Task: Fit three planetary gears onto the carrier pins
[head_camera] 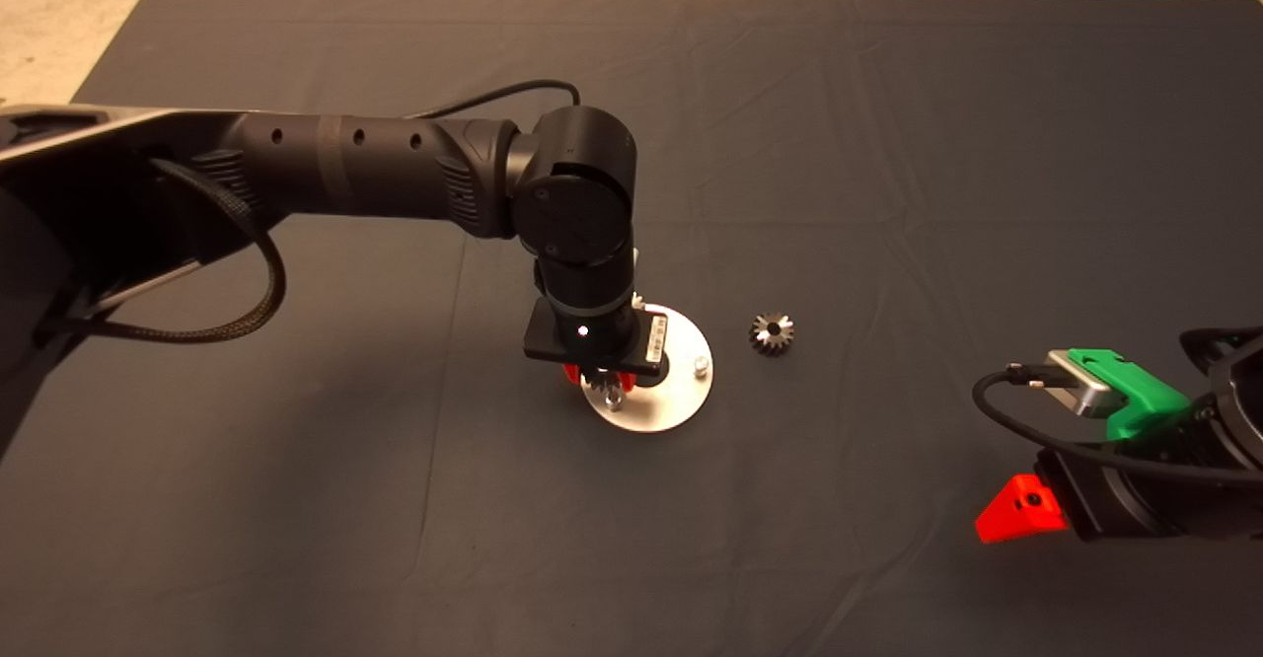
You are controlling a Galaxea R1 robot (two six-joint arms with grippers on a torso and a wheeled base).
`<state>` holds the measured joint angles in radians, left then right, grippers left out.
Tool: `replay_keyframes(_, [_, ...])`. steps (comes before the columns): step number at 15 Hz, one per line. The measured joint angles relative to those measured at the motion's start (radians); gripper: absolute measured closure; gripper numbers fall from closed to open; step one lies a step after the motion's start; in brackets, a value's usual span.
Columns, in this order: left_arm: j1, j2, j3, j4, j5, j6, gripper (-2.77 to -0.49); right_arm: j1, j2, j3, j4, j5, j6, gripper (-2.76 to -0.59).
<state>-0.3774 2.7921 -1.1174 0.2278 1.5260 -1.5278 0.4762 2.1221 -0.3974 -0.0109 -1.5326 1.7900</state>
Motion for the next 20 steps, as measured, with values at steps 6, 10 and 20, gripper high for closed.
replay_keyframes(6, [0.000, -0.003, 0.030, -0.003, 0.000, -0.132, -0.87, 0.000, 0.000, 0.000, 0.000, 0.000, 0.000, -2.75])
replay_keyframes(10, [0.003, -0.002, 0.041, -0.003, 0.000, -0.180, -0.86, 0.000, 0.000, 0.000, 0.000, 0.000, 0.000, -2.75])
replay_keyframes(20, [0.048, 0.003, 0.047, -0.003, 0.000, -0.193, -0.86, 0.000, 0.000, 0.000, 0.000, 0.000, 0.000, -2.75])
